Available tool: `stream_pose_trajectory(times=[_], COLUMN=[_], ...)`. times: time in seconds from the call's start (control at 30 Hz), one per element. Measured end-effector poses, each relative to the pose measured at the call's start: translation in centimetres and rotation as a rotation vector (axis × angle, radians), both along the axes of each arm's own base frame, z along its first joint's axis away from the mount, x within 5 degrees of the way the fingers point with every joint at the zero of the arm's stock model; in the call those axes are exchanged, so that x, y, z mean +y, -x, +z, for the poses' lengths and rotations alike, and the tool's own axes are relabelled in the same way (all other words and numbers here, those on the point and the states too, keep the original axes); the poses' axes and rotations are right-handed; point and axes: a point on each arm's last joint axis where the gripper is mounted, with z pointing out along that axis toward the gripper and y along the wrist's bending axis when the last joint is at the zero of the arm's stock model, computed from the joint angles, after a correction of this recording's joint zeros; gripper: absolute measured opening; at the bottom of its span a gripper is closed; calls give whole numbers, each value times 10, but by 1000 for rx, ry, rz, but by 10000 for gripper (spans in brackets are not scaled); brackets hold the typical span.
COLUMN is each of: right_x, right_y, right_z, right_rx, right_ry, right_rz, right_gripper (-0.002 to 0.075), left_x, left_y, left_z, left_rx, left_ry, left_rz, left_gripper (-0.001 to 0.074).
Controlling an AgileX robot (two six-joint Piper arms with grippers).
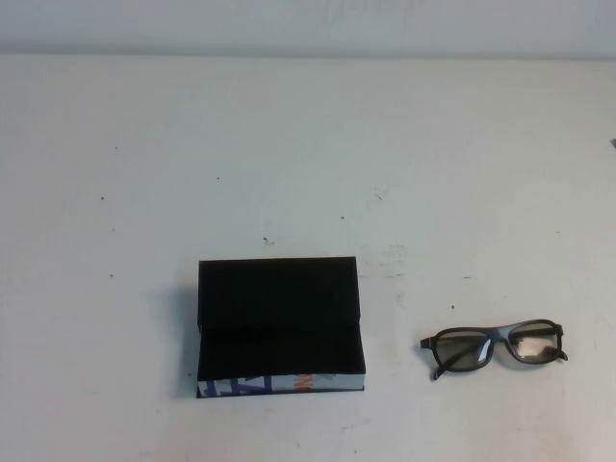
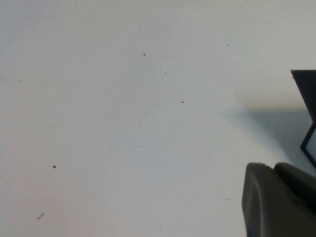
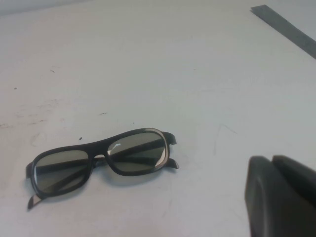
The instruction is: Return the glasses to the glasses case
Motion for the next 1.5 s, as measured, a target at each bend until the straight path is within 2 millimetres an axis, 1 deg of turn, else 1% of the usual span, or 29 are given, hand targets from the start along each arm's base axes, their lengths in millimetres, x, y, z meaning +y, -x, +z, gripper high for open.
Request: stream_pose_trajectory(times=[1.5], right_x=[1], right_y=[0], right_z=[0], right_rx=[-2], right_ry=[-23], right_rz=[1], right_gripper=[-13], left_x=[0], left_y=[0], left_z=[0], left_rx=[0], left_ry=[0], left_rz=[0], left_gripper=[-1])
